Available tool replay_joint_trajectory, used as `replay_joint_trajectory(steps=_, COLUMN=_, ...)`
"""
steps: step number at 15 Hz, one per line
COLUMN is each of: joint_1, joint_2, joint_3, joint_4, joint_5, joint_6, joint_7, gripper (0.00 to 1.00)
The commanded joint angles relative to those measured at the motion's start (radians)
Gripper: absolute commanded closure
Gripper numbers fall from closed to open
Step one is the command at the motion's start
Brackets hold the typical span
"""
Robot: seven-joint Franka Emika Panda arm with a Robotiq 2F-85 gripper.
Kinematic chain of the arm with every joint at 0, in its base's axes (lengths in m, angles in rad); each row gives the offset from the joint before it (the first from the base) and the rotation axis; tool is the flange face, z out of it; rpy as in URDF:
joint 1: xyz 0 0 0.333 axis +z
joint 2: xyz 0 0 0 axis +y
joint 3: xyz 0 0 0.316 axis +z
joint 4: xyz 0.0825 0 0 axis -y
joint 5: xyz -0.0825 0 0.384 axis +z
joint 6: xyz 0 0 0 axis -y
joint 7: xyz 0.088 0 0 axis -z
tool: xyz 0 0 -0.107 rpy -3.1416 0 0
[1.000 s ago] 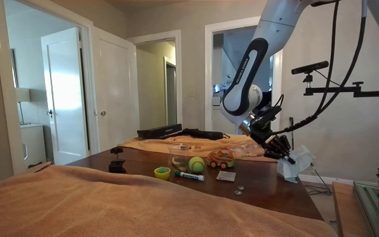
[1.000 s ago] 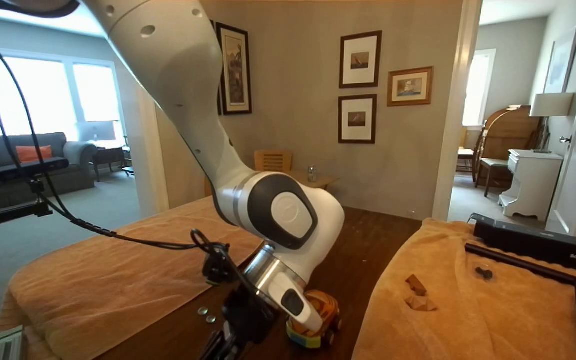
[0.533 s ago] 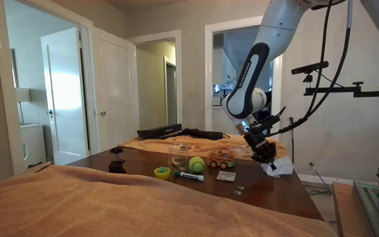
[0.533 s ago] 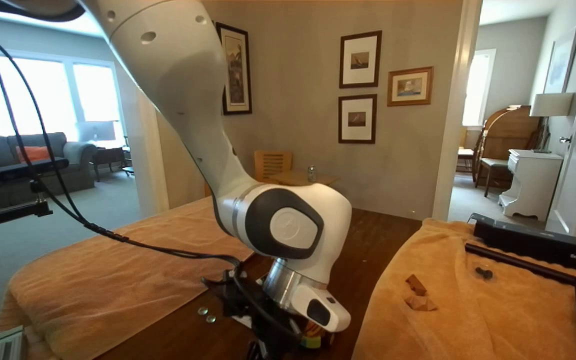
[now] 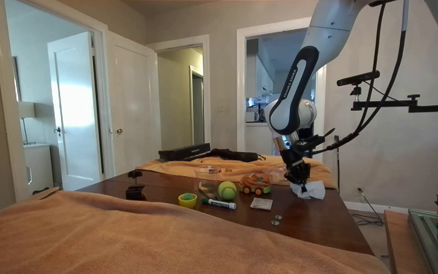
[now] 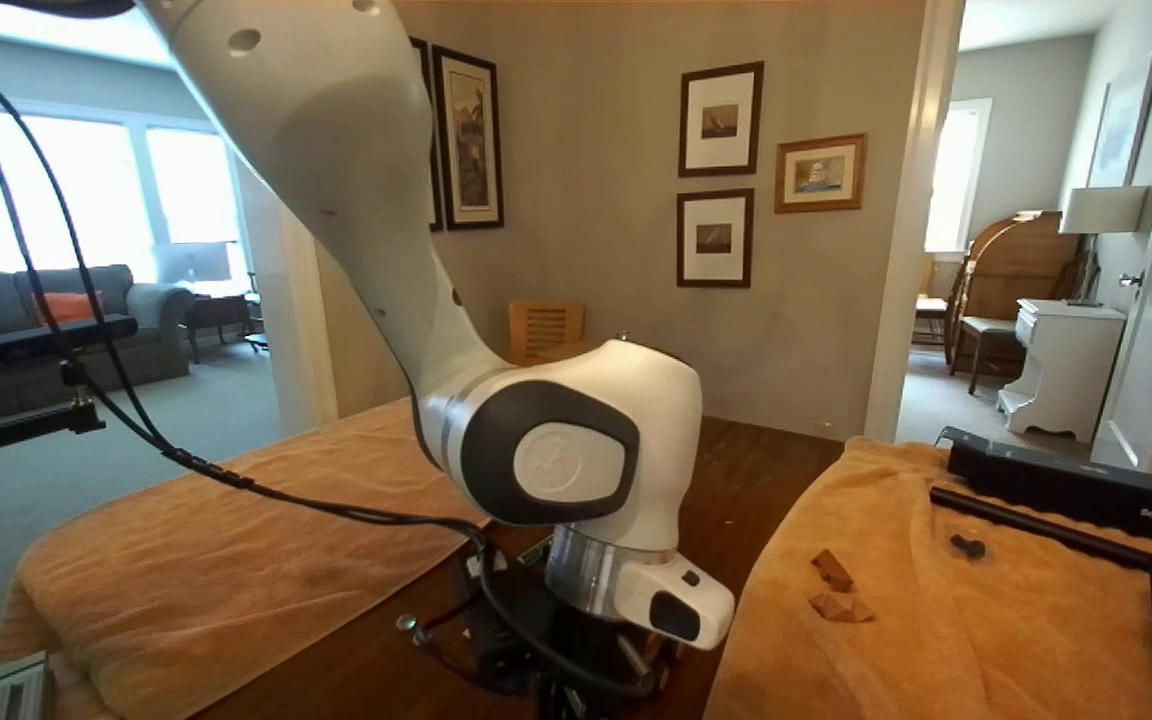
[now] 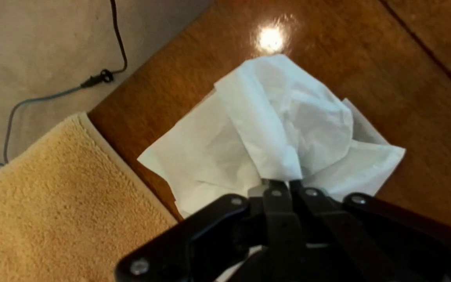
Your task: Use the napkin to wipe the table
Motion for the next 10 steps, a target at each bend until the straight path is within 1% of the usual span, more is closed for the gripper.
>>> replay_joint_trajectory(steps=1, joint_1=-0.030, joint_2=-0.029, joint_3=0.013, joint_4=-0.079, joint_5=0.041, joint_6=0.183, joint_7=-0.102, gripper=0.99)
replay_joint_trajectory(steps=5, joint_1=-0.049, joint_2=-0.032, joint_3=0.015, joint_4=-0.116, joint_5=0.058, joint_6=0.282, joint_7=-0.173, gripper=0.99)
replay_joint_trajectory(steps=10, joint_1=-0.087, joint_2=-0.026, joint_3=0.041, joint_4=-0.141, joint_5=0.119, joint_6=0.388, joint_7=-0.273, gripper=0.99)
